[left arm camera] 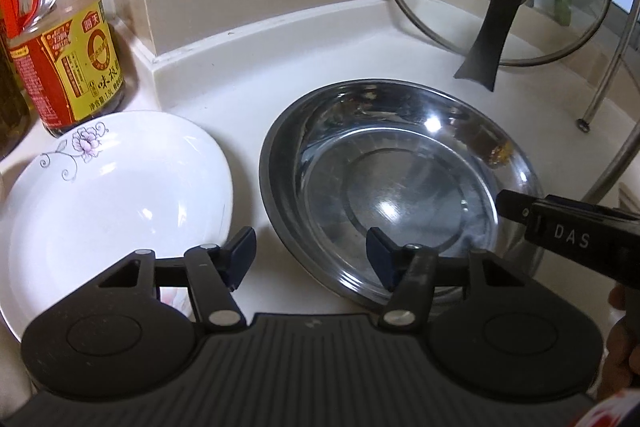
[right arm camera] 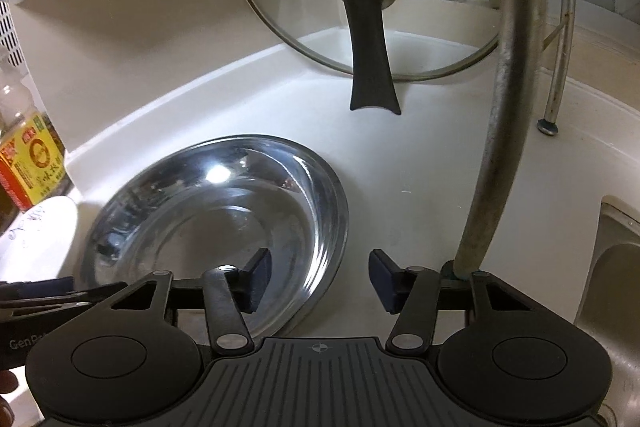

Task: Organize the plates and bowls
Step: 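Close the left gripper on the steel dish rim while the right gripper closes beside it, then lift the steel dish with both grippers and carry it over the white floral plate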

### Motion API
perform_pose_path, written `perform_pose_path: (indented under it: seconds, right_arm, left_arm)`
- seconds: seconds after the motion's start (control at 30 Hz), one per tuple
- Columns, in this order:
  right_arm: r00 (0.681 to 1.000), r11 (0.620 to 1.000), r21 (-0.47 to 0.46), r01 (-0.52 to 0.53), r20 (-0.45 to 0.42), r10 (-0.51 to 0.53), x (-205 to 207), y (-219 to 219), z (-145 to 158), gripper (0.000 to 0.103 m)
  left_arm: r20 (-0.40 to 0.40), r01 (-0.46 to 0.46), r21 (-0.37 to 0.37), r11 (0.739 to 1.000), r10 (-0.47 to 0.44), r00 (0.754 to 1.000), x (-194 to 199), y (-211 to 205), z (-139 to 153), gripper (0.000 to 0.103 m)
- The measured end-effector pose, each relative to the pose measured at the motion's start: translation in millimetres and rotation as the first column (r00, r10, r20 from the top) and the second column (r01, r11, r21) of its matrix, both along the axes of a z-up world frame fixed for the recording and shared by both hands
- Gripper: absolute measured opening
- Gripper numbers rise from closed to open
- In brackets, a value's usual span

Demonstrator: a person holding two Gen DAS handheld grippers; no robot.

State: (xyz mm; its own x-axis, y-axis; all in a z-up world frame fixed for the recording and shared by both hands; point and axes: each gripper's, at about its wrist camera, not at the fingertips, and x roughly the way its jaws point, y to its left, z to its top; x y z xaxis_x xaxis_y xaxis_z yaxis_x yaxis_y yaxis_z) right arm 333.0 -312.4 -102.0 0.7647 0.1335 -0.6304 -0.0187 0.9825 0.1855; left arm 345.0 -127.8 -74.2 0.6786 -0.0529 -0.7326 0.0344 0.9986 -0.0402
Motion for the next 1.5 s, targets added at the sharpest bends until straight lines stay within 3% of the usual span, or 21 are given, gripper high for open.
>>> perform_pose_path:
  seconds: [0.2, 0.27, 0.37, 0.67, 1.17, 1.5]
  right_arm:
    - [1.000, 1.000, -0.014, -0.006, -0.007, 0.006, 11.2, -1.9, -7.5, 0.038]
    - [1.000, 1.000, -0.019, -0.007, -0.005, 0.007, 13.7, -2.1, -9.2, 0.025]
    - [1.000, 1.000, -0.030, -0.006, 0.003, 0.006, 14.5, -2.6, -10.1, 0.015]
    - [1.000, 0.999, -0.031, -0.011, 0.023, 0.012, 8.5, -3.2, -8.8, 0.015]
    - [0.996, 0.999, -0.039, 0.000, 0.094, 0.004, -9.4, -5.2, 9.9, 0.015]
    - [0.991, 0.998, -0.027, -0.049, 0.126, 0.052, -11.2, 12.8, 23.2, 0.015]
  left_arm:
    - [-0.001, -0.016, 0.014, 1.000, 0.016, 1.000, 7.8, -2.4, -4.3, 0.045]
    - [0.000, -0.020, 0.028, 0.999, 0.020, 1.000, 9.5, -3.0, -5.7, 0.039]
    - [0.002, -0.022, 0.035, 0.999, 0.022, 1.000, 11.3, -2.3, -7.3, 0.030]
    - [0.024, -0.038, 0.032, 0.999, 0.038, 0.999, 10.2, 3.0, -7.6, 0.019]
    - [0.077, -0.031, -0.015, 0.999, 0.032, 0.997, 0.3, 6.0, 9.4, 0.019]
    - [0.108, -0.087, -0.025, 0.996, 0.089, 0.990, -12.5, 29.6, 24.3, 0.019]
